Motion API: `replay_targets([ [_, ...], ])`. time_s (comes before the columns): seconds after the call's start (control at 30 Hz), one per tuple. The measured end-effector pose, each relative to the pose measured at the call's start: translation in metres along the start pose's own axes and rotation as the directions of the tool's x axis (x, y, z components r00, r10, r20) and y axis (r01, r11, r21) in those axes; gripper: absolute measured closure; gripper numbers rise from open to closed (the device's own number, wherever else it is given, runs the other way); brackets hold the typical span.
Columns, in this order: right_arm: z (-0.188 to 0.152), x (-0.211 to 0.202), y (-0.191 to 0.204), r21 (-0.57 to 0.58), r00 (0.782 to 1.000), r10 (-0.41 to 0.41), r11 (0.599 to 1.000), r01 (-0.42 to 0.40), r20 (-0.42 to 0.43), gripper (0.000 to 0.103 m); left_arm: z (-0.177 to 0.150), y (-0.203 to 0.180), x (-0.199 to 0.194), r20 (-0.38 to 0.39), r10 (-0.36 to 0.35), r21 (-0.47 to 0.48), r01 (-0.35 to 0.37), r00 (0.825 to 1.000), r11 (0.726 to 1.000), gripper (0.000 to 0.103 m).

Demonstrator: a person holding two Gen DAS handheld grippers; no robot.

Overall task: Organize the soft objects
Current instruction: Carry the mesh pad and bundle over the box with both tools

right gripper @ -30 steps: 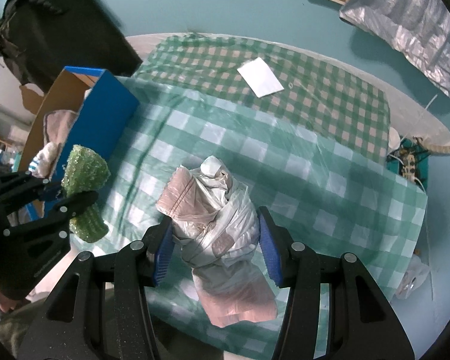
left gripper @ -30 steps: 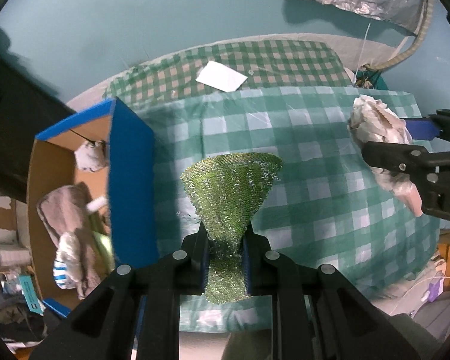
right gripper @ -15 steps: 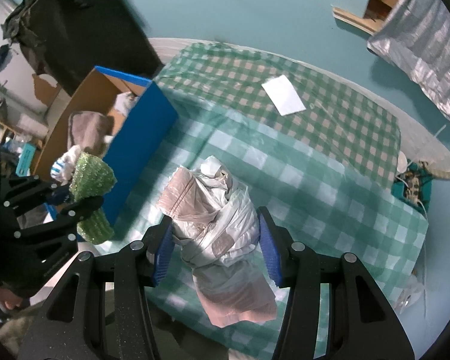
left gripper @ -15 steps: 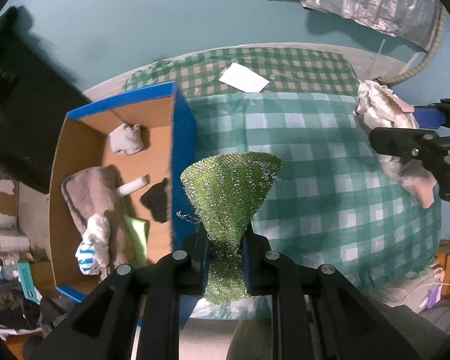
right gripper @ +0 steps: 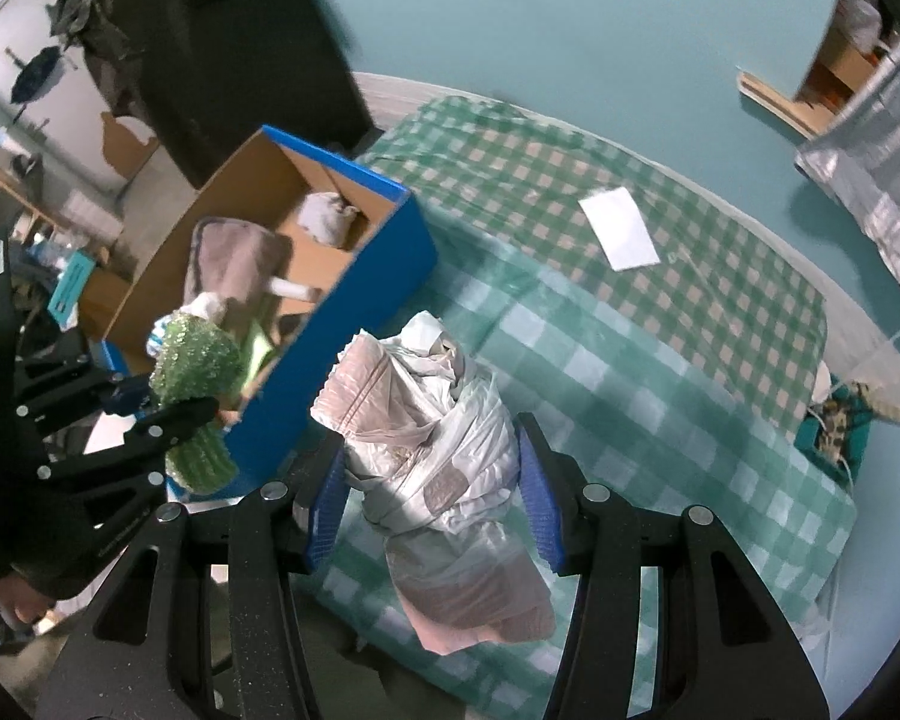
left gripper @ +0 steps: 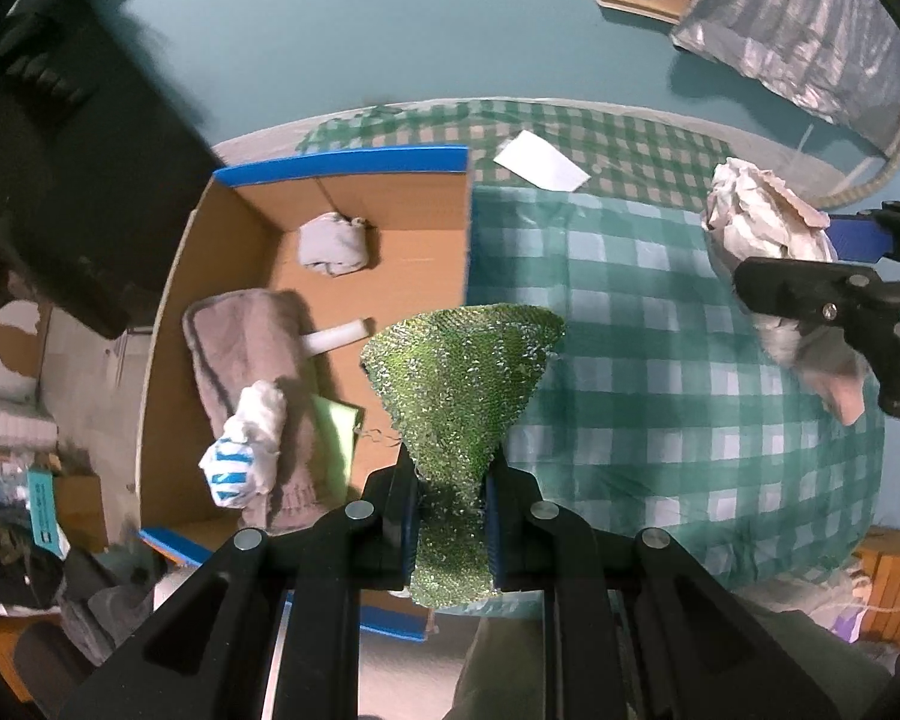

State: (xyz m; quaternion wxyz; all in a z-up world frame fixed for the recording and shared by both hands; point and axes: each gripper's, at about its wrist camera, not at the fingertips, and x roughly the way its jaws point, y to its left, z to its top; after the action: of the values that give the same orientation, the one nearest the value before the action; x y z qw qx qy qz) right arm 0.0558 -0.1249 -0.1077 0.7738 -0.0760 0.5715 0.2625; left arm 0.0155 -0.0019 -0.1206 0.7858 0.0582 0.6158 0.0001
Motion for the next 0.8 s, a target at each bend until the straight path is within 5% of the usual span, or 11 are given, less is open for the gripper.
replay_targets([
  [0.8, 0.061, 0.047, 0.09, -0.189, 0.997, 0.057, 0.98, -0.066, -0.056, 0.051, -0.009, 0.099, 0.014, -0.041, 0.065, -0.209, -0.072, 0.997, 0.975, 0.085],
])
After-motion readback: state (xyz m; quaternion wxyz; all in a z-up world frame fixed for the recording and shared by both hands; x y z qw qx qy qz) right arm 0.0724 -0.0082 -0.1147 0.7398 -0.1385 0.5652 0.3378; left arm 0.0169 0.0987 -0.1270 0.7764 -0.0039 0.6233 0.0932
